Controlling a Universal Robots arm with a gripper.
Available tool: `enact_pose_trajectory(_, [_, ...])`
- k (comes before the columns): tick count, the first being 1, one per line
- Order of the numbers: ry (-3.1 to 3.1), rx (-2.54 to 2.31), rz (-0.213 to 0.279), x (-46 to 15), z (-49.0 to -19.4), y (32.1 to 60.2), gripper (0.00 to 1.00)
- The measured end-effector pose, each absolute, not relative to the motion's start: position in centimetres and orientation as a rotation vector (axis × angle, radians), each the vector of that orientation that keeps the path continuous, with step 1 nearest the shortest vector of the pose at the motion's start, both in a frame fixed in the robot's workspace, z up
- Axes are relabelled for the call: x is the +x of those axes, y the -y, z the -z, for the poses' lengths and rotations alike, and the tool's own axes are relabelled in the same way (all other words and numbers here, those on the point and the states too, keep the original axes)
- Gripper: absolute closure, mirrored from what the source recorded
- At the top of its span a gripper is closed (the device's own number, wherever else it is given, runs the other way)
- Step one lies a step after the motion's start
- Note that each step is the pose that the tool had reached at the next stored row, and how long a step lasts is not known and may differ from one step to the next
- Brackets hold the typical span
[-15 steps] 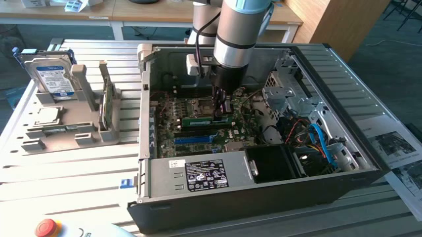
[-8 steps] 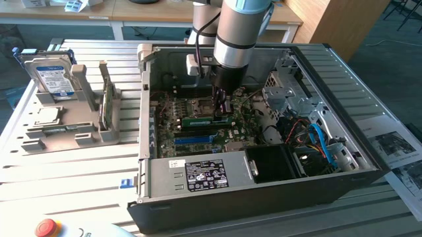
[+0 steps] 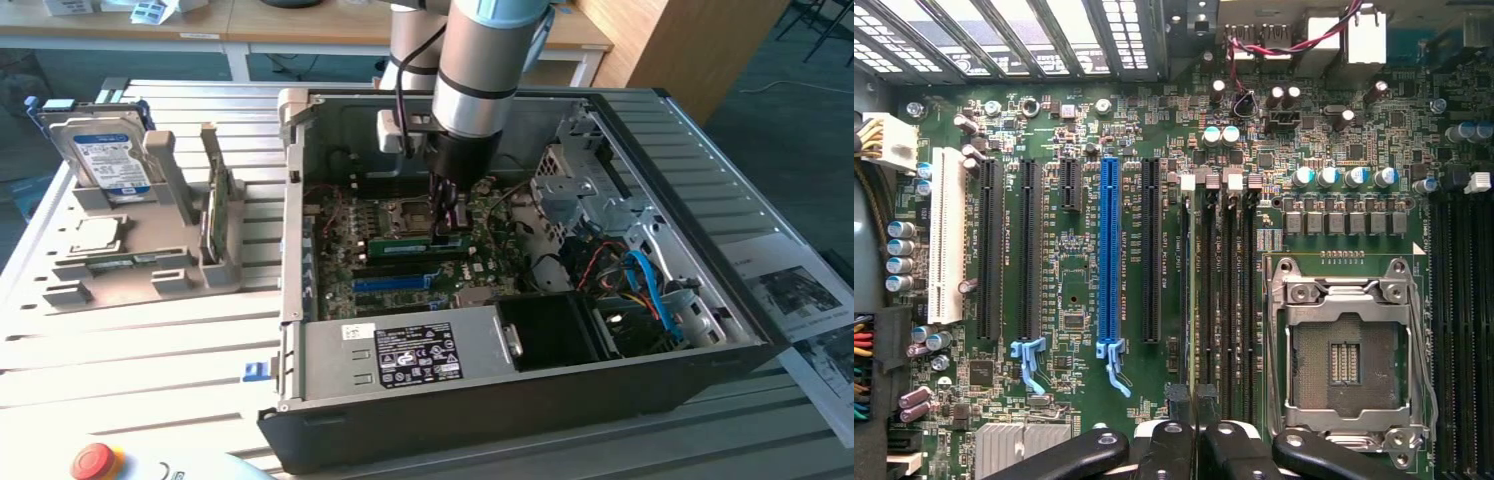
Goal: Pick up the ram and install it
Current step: 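Insert the ram into the slot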
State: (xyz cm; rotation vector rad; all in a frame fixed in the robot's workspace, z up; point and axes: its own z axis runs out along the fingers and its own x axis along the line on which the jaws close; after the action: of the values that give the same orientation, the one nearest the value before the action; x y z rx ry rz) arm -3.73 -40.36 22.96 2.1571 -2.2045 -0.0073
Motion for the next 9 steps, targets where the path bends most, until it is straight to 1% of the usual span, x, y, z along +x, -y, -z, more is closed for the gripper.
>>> enact_pose_trajectory(9, [2.204,2.157,0.007,-3.73,-22.93,40.33,0.88])
